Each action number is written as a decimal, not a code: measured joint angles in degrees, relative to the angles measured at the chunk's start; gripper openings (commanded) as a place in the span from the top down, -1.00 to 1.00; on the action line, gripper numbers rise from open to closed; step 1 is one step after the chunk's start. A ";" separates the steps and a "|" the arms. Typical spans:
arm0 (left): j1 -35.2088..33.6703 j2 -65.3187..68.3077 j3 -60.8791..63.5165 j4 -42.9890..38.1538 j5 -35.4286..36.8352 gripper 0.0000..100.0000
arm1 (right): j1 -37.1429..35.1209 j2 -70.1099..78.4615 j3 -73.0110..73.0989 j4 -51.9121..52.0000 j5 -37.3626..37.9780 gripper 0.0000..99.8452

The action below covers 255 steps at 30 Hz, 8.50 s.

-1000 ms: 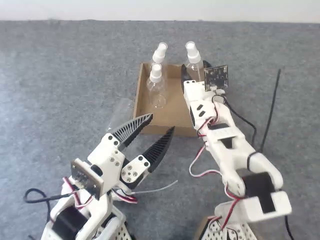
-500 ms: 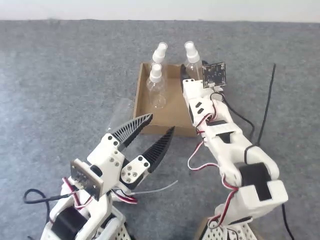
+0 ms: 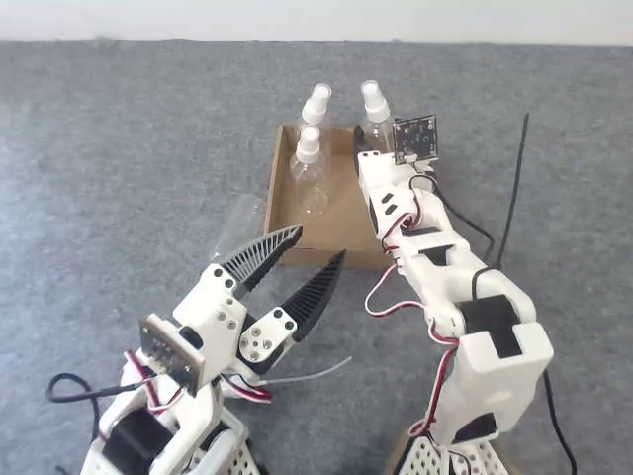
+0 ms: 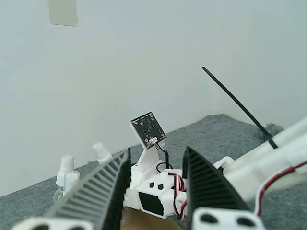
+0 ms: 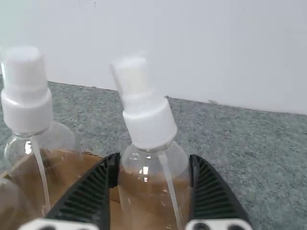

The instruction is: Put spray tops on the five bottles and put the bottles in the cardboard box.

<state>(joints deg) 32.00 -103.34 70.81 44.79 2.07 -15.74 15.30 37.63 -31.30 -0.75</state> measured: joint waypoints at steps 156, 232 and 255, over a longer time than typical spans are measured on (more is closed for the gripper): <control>-29.98 0.00 -1.93 5.63 4.92 0.68 | 5.98 -29.19 15.65 32.70 0.88 0.49; -72.09 0.00 10.20 9.23 11.34 0.68 | 4.40 -72.26 18.46 74.90 10.46 0.80; -76.75 0.00 12.75 4.40 11.43 0.68 | -30.86 -83.08 18.20 89.23 14.42 0.66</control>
<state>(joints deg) -44.75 -103.34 83.56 49.19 13.49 -46.59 -67.78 55.82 57.93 13.67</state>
